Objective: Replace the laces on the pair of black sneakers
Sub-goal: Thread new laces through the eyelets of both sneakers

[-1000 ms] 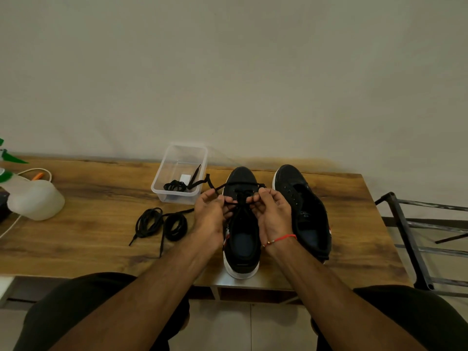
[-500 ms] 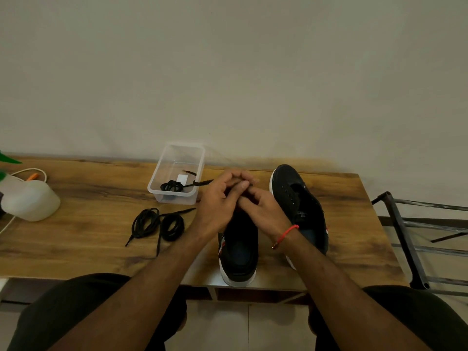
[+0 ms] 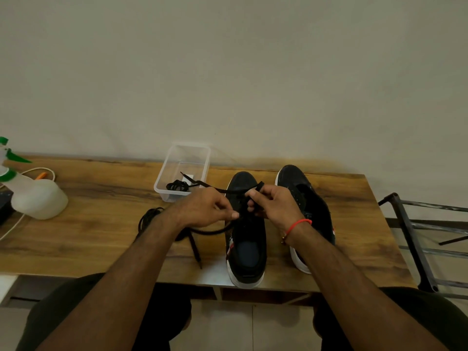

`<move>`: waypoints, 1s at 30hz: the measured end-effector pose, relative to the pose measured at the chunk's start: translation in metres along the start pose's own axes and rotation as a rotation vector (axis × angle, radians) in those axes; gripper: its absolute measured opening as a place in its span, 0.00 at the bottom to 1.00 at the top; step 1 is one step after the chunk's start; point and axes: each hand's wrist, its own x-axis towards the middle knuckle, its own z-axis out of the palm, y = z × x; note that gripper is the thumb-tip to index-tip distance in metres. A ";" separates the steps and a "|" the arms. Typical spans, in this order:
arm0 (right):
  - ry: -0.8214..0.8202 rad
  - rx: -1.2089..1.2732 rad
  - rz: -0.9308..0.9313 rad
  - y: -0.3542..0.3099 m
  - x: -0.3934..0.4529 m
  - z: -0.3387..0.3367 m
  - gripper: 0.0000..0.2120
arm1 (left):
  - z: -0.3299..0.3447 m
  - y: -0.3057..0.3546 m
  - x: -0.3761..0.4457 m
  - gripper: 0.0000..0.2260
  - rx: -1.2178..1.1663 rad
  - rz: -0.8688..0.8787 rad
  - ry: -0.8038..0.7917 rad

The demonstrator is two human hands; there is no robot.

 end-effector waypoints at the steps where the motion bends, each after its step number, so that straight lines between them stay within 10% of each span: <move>1: -0.015 0.001 0.000 -0.001 0.000 0.000 0.06 | 0.004 -0.001 0.003 0.09 -0.014 -0.011 0.037; 25: -0.106 0.063 0.020 -0.005 -0.006 -0.009 0.05 | 0.057 0.010 0.023 0.04 0.005 0.139 0.443; 30: -0.071 0.129 0.085 -0.006 -0.007 -0.013 0.08 | 0.035 0.010 0.021 0.03 -0.155 0.024 0.309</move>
